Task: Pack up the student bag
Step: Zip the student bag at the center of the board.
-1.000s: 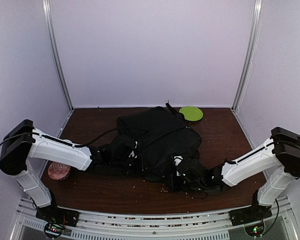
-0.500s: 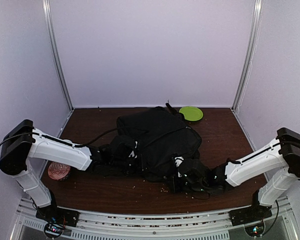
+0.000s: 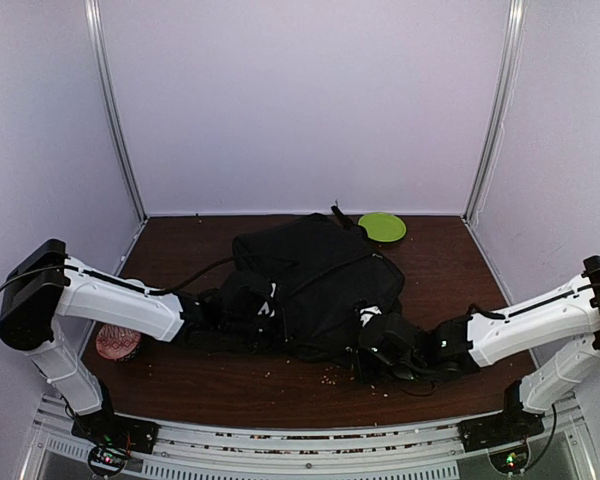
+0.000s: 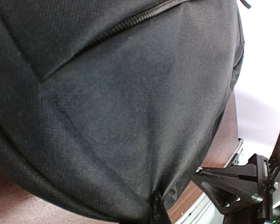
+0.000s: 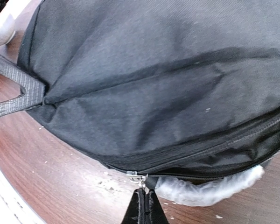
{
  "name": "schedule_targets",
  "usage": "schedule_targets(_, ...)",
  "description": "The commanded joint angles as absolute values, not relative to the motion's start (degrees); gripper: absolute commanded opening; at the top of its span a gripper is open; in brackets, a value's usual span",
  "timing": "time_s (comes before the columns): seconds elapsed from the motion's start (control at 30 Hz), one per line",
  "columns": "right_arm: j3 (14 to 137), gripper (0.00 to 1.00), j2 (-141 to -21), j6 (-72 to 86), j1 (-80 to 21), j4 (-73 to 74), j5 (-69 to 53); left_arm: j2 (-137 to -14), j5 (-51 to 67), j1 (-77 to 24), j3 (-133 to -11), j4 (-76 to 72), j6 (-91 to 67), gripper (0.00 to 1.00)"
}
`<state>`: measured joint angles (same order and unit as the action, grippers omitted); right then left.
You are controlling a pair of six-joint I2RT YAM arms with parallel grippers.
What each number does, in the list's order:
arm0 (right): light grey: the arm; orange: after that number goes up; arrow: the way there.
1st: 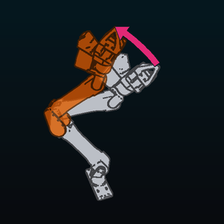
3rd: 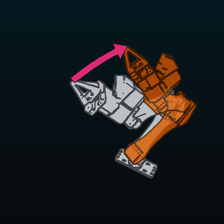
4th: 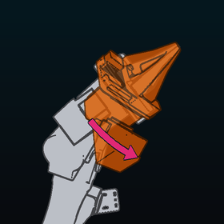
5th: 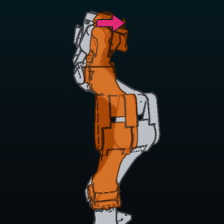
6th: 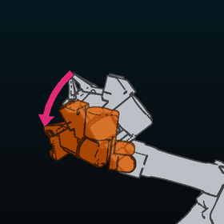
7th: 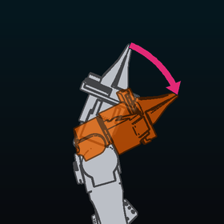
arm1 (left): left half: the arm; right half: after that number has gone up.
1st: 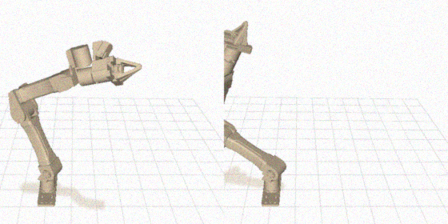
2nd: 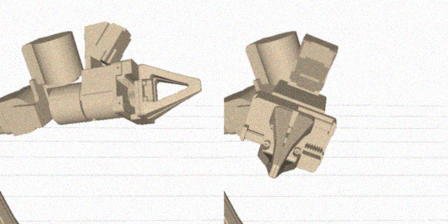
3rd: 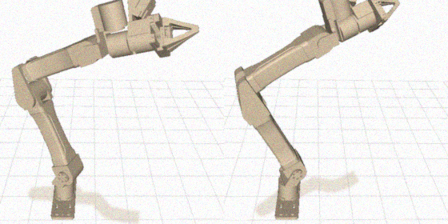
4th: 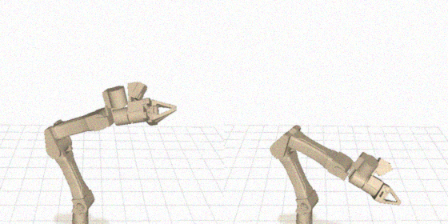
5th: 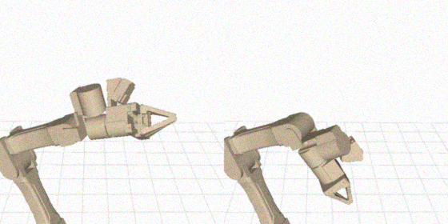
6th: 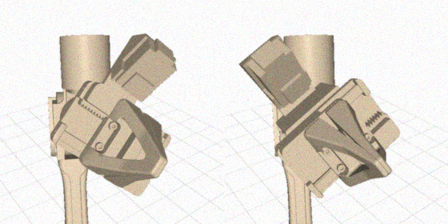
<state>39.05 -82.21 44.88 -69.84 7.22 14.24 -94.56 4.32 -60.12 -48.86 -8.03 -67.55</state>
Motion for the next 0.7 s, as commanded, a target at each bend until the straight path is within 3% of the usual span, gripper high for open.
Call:
schedule_targets(0.0,40.38,0.00,-79.96,44.93,-70.27,19.04,20.90,-92.03,2.27,-60.07,-48.14,-7.92,-65.81,0.00)
schedule_targets(0.3,40.15,0.00,-80.44,48.81,-68.23,24.94,28.18,-88.29,0.79,-60.03,-45.24,-6.16,-65.11,0.00)
schedule_targets(0.67,36.40,0.00,-77.80,51.41,-62.98,18.37,23.30,-82.22,-2.53,-60.03,-40.39,-1.70,-62.94,0.00)
